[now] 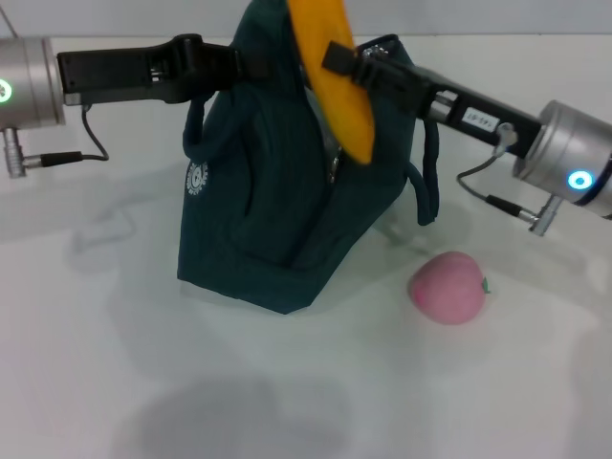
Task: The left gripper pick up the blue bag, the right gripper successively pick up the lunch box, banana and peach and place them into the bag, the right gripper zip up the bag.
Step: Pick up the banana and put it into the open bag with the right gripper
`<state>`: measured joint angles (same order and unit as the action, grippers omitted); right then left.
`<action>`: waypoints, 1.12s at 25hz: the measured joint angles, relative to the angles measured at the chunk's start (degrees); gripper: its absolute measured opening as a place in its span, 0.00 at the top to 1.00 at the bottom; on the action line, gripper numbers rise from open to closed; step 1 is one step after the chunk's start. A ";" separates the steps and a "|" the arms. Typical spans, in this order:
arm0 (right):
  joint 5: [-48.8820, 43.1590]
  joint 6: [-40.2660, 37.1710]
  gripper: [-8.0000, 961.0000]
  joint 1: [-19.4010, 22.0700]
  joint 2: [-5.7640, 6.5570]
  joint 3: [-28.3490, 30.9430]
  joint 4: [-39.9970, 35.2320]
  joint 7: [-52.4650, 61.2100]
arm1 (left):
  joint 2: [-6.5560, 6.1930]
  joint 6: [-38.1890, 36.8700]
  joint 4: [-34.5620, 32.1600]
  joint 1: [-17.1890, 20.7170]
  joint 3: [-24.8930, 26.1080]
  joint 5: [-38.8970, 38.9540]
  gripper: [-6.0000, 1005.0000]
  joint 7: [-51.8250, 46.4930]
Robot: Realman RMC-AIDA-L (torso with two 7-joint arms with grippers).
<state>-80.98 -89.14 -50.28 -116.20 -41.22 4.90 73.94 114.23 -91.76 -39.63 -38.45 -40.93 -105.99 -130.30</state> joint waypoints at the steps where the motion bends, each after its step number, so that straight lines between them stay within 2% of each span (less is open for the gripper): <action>1: 0.16 -0.34 0.57 0.64 0.01 0.50 -0.29 -0.46 | -0.01 0.00 0.15 -0.05 0.03 0.00 0.95 0.00; 7: 0.20 -0.66 0.57 2.59 0.01 1.91 -1.96 -3.27 | 0.00 0.00 0.52 -0.63 -0.24 0.56 0.95 0.02; 19: -0.19 -0.67 0.57 -0.91 0.01 5.56 2.38 -15.86 | 0.47 0.00 0.52 -1.17 -0.22 0.70 0.95 0.14; 28: -1.27 0.62 0.57 -0.83 0.01 6.28 5.40 -25.10 | 0.44 0.00 0.52 -1.09 -0.12 0.70 0.95 0.14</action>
<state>-82.25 -88.53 -51.11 -116.19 -34.94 10.30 48.84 114.67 -91.76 -39.11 -39.54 -41.04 -105.28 -130.16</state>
